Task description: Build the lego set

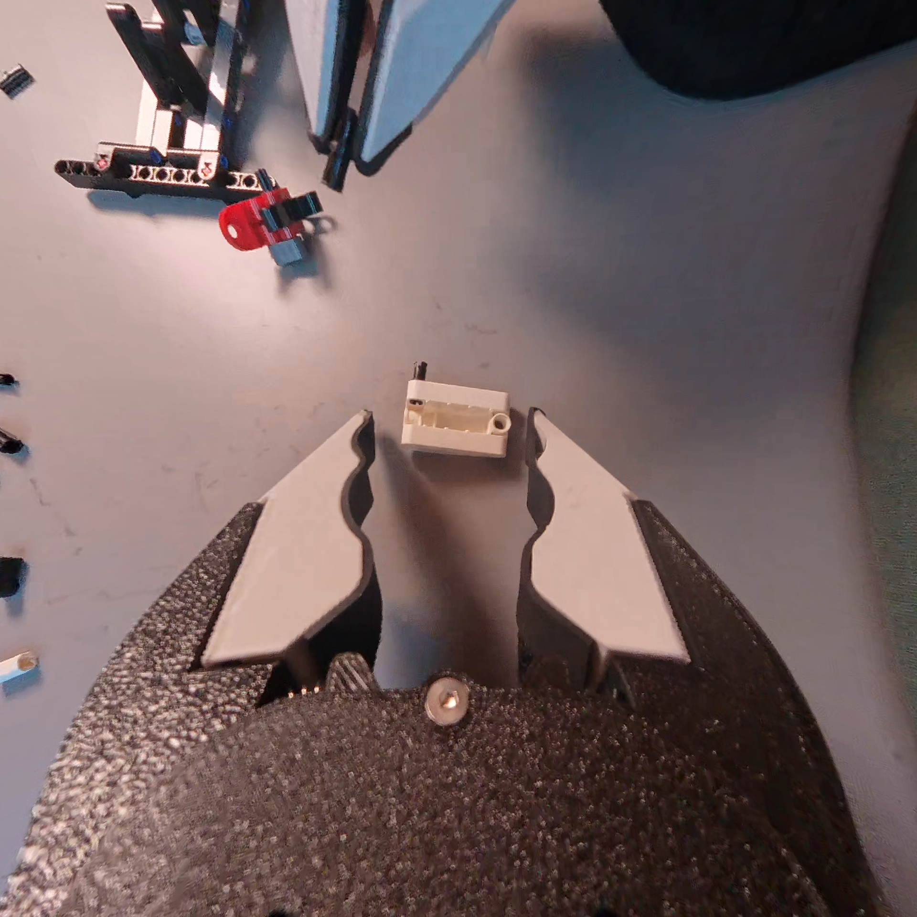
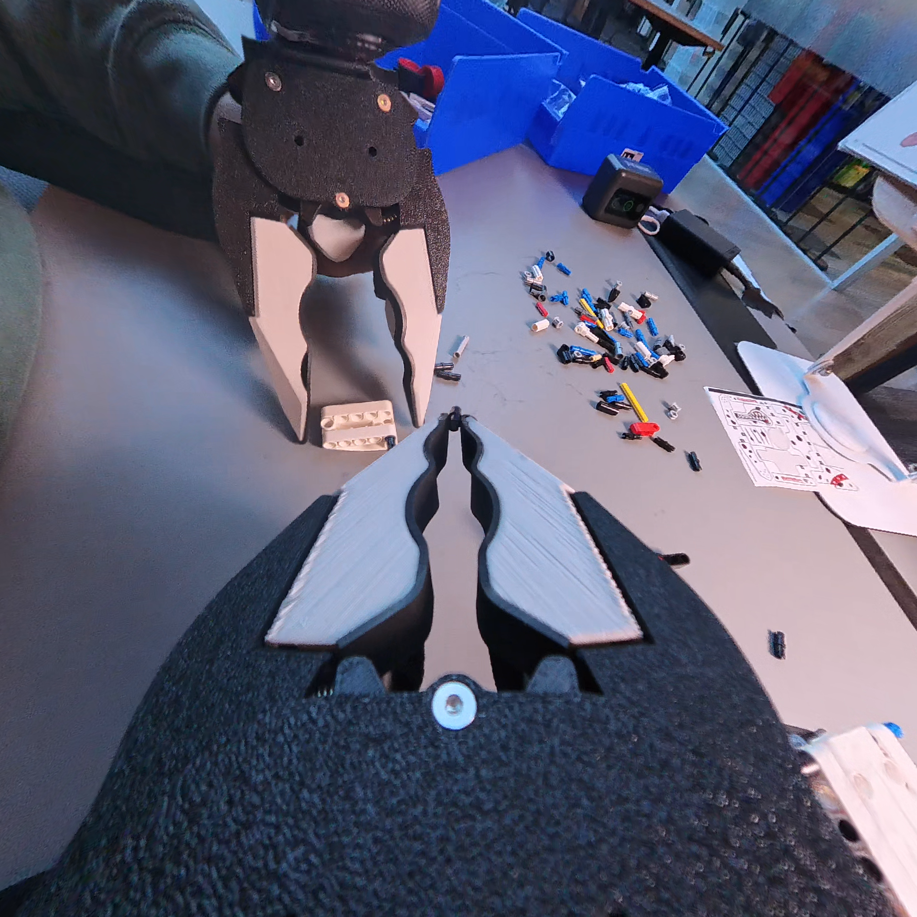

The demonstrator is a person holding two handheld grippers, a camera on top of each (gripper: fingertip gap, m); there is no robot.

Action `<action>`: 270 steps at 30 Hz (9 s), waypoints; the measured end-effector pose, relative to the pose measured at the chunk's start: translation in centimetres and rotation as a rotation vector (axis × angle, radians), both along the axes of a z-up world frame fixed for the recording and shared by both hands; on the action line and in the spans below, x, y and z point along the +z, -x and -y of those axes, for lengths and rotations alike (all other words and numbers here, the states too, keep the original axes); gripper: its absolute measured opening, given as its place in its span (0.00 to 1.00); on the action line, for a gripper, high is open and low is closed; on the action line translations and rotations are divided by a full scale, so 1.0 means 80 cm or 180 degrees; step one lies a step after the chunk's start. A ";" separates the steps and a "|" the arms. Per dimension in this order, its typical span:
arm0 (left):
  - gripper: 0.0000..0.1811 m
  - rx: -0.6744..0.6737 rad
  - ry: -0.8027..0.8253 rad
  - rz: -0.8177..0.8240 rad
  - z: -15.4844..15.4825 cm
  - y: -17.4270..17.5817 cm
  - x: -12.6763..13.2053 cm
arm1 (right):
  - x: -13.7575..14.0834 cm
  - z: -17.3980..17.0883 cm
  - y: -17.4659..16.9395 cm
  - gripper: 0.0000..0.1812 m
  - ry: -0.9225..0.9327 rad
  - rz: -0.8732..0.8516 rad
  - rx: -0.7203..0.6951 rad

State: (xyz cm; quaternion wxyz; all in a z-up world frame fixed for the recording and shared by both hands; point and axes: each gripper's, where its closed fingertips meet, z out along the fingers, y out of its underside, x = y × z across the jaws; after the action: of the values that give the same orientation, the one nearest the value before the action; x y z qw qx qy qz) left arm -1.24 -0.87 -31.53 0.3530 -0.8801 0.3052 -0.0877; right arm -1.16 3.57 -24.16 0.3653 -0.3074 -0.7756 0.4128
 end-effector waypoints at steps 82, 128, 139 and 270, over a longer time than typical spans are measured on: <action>0.23 0.0332 -0.0256 0.1242 -0.008 0.015 0.062 | 0.018 0.038 0.008 0.14 0.0183 -0.0367 0.0102; 0.08 0.0716 -0.0137 0.0106 0.005 0.113 0.004 | -0.038 0.026 0.010 0.17 -0.0102 0.0323 -0.0033; 0.07 0.0499 -0.0069 0.0121 0.010 0.104 -0.001 | -0.053 0.035 0.009 0.21 -0.0136 0.0528 0.0017; 0.02 -0.0019 0.1360 0.0898 0.040 0.042 0.016 | -0.091 0.090 0.022 0.23 -0.0484 0.1490 0.0957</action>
State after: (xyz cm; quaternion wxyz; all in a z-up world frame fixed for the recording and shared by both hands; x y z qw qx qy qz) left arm -4.58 -4.06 -30.22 0.1979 -0.9129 0.2301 -0.2731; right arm -2.92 -3.61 -31.43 0.1330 -0.2476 -0.9045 0.3209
